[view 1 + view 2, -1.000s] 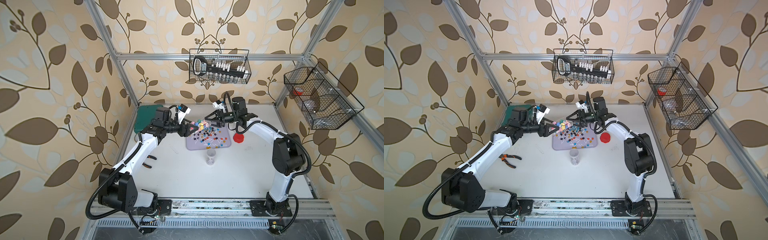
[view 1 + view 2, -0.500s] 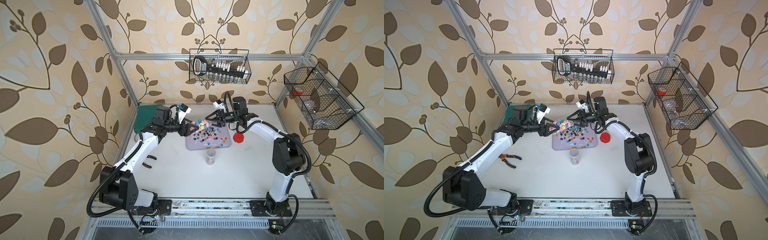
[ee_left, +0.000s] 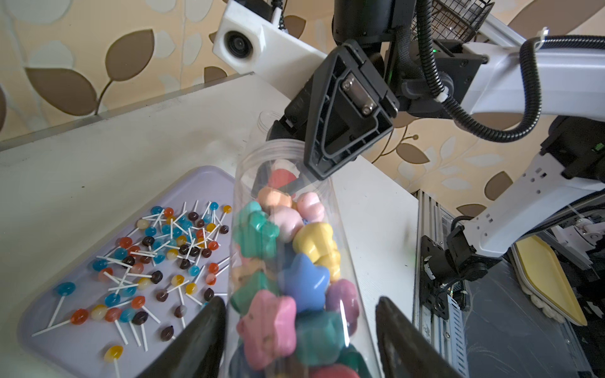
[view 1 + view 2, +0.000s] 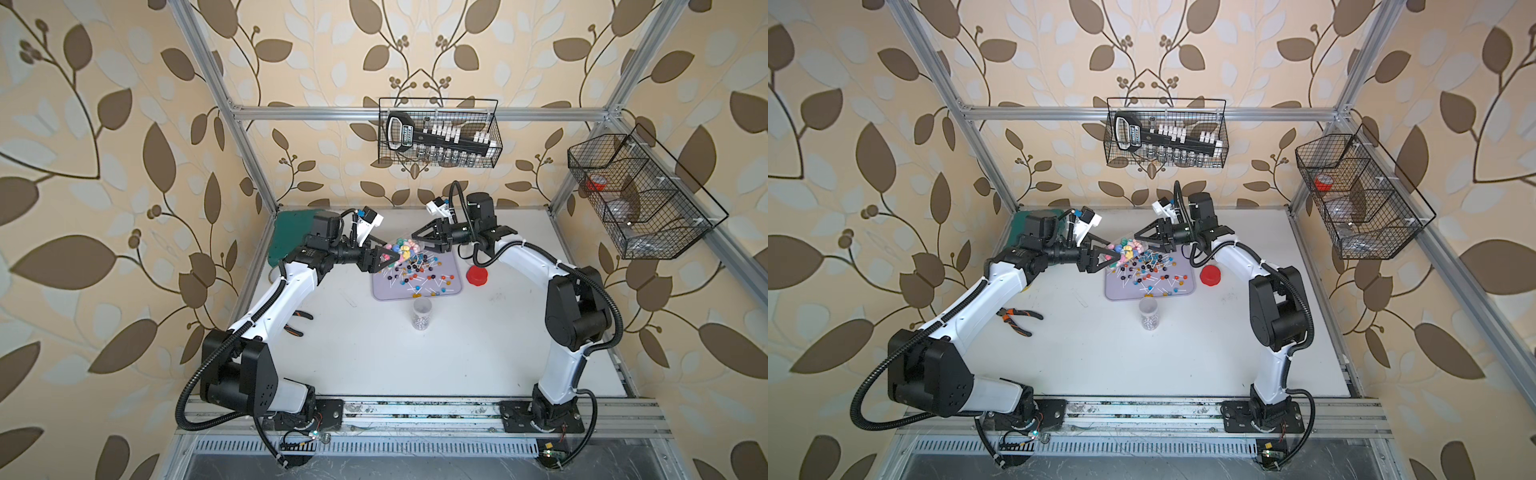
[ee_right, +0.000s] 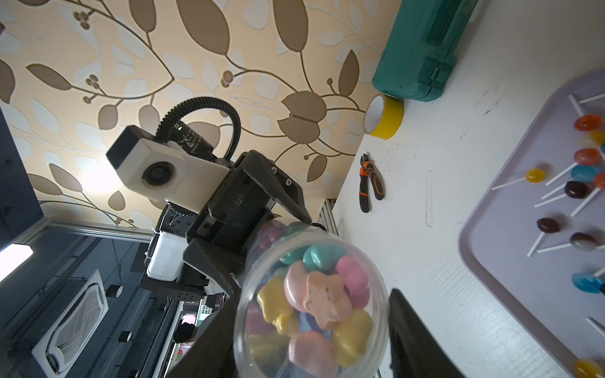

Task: Pour the candies out of the jar
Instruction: Unscrew the lid from the jar.

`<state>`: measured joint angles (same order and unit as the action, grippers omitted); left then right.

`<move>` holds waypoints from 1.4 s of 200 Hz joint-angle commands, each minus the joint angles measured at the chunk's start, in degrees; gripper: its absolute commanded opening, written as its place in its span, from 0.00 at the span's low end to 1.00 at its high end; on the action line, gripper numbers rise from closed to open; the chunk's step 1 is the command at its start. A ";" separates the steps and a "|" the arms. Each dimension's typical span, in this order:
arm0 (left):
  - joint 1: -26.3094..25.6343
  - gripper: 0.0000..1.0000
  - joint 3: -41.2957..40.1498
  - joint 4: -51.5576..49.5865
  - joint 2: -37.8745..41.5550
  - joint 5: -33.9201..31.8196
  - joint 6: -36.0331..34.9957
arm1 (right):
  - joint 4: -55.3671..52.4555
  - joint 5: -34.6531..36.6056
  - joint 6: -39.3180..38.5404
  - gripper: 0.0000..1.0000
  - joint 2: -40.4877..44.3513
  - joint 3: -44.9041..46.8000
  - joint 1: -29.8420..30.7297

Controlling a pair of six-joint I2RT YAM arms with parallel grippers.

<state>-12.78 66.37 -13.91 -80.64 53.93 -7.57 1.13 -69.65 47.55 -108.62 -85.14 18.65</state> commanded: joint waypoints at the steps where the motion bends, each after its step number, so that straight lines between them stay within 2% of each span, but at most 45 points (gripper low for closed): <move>1: -0.85 0.72 2.49 -1.24 -0.53 5.00 -1.77 | 3.25 -2.43 0.70 0.36 2.49 -2.63 0.88; 84: -0.85 0.82 4.29 -6.25 -1.54 5.33 -4.79 | 2.99 -2.43 0.92 0.32 2.20 -3.20 0.83; 124: -0.85 0.79 4.66 -7.35 -3.20 4.79 -5.78 | 1.63 -2.40 -0.44 0.32 2.09 -3.54 0.76; 166: -0.85 0.74 5.10 -8.73 -3.25 4.17 -6.76 | -5.96 -2.05 -6.69 0.32 1.65 -6.17 0.77; 199: -0.78 0.75 5.25 -9.09 -3.21 3.72 -7.02 | -11.28 -1.63 -11.57 0.32 1.41 -7.57 0.76; 239: -0.76 0.82 5.36 -9.22 -2.96 3.64 -7.13 | -16.55 -0.68 -15.95 0.32 1.30 -8.60 0.90; 257: -0.76 0.81 5.35 -9.42 -3.06 3.55 -7.26 | -17.10 -0.49 -16.43 0.32 1.48 -8.64 0.87; 280: -0.76 0.76 5.66 -9.80 -3.35 3.46 -7.46 | -17.39 -0.58 -16.78 0.32 1.81 -8.81 1.07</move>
<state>-13.19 68.95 -22.94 -84.12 56.77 -13.54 -15.27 -68.20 33.01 -108.62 -91.42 19.33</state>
